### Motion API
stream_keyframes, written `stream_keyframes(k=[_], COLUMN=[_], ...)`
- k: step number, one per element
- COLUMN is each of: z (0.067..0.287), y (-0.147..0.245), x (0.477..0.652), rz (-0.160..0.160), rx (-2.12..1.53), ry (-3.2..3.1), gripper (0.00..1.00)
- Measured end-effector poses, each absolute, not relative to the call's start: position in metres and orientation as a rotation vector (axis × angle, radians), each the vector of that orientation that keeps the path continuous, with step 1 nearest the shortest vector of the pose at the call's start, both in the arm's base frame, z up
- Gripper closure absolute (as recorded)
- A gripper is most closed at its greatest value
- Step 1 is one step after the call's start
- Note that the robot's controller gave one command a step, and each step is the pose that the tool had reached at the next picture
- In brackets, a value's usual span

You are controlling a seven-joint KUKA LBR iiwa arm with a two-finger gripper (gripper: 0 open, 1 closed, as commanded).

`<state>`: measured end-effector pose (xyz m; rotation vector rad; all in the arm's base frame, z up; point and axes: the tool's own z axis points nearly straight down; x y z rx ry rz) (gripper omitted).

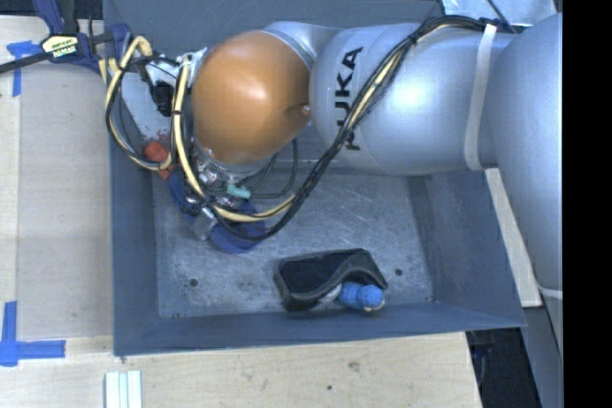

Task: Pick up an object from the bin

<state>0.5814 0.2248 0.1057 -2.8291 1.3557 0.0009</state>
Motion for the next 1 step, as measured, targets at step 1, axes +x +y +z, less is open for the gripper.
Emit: stream_keyframes(k=[1], z=[0.1699], y=[0.2257], x=[0.5829], rz=[-0.005], rx=[-2.825], ry=[1.359], gripper=[1.00])
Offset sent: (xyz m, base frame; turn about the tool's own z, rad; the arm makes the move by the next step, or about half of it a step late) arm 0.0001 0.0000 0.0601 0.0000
